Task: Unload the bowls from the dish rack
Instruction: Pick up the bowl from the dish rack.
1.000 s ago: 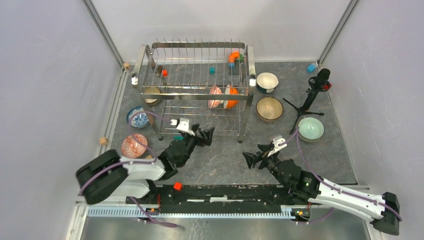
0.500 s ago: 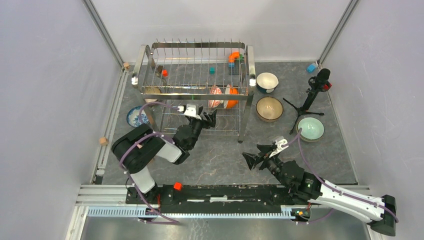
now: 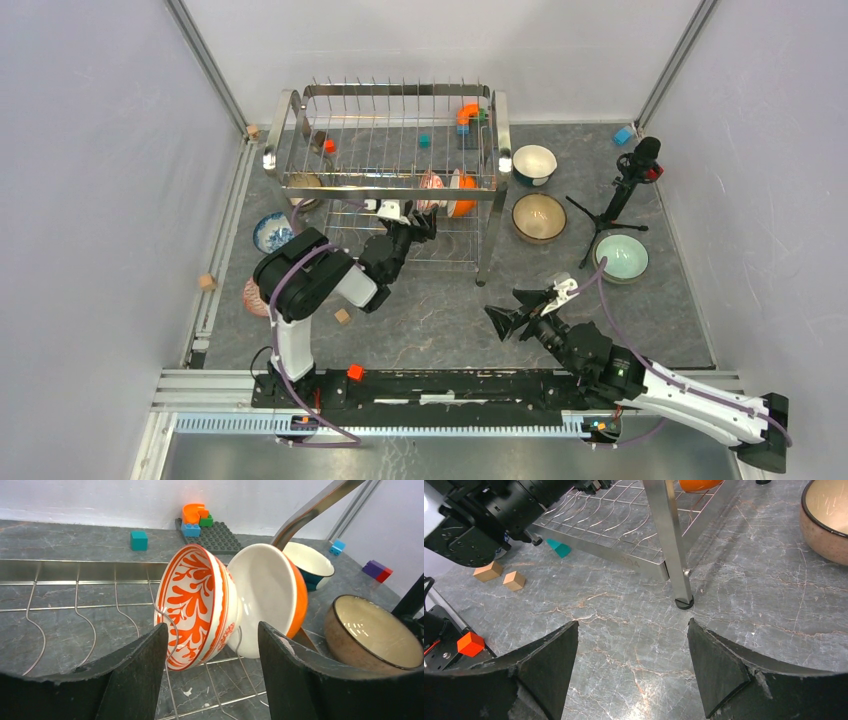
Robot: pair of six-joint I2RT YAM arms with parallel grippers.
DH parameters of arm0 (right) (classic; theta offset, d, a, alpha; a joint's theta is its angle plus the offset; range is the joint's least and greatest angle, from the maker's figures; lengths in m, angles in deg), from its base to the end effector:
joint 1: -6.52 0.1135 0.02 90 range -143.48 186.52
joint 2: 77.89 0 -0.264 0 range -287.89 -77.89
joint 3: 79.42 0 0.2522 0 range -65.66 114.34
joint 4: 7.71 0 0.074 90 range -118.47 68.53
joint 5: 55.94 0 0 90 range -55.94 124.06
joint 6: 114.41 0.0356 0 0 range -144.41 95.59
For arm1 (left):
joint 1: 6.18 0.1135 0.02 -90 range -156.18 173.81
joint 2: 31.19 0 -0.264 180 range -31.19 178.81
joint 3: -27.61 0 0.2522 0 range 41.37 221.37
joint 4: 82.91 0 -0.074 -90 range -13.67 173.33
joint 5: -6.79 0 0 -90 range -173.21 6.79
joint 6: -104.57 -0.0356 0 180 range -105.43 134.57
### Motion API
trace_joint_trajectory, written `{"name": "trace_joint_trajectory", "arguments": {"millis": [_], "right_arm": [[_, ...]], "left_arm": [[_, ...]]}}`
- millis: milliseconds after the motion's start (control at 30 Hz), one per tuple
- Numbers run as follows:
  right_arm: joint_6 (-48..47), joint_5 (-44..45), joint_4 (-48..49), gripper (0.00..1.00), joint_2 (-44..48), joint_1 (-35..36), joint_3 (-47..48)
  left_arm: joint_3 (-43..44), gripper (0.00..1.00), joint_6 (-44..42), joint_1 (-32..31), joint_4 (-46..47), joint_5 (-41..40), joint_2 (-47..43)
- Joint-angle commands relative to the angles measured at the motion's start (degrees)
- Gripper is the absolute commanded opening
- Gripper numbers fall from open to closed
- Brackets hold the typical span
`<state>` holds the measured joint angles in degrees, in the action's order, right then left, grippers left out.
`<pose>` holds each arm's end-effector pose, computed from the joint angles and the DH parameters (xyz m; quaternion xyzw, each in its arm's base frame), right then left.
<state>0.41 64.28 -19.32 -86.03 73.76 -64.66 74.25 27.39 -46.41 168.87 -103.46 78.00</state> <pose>0.0604 0.0978 0.1708 -0.0933 0.7272 0.3360 0.5912 0.2592 -0.2031 0.1563 0.0210 0.6514 -0.2330 0.7218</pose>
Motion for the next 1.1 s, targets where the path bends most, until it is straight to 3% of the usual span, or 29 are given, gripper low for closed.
{"name": "trace_joint_trajectory", "arguments": {"millis": [0, 500, 900, 1067], "right_arm": [[0.58, 0.38, -1.11, 0.85, 2.17, 0.12, -3.21], [-0.67, 1.69, -2.06, 0.86, 2.64, 0.01, -2.98], [-1.6, 2.79, -3.78, 0.86, 3.46, 0.05, -2.17], [-1.41, 2.83, -3.77, 0.86, 3.49, 0.03, -2.31]], "left_arm": [[2.87, 0.71, 1.91, 1.49, 3.01, 1.59, 2.87], [8.76, 0.51, 5.72, 4.23, -1.58, 10.1, 6.51], [11.24, 0.25, 7.87, 5.21, -5.08, 17.39, 6.93], [8.98, 0.11, 8.44, 5.23, 0.11, 17.42, 6.22]]}}
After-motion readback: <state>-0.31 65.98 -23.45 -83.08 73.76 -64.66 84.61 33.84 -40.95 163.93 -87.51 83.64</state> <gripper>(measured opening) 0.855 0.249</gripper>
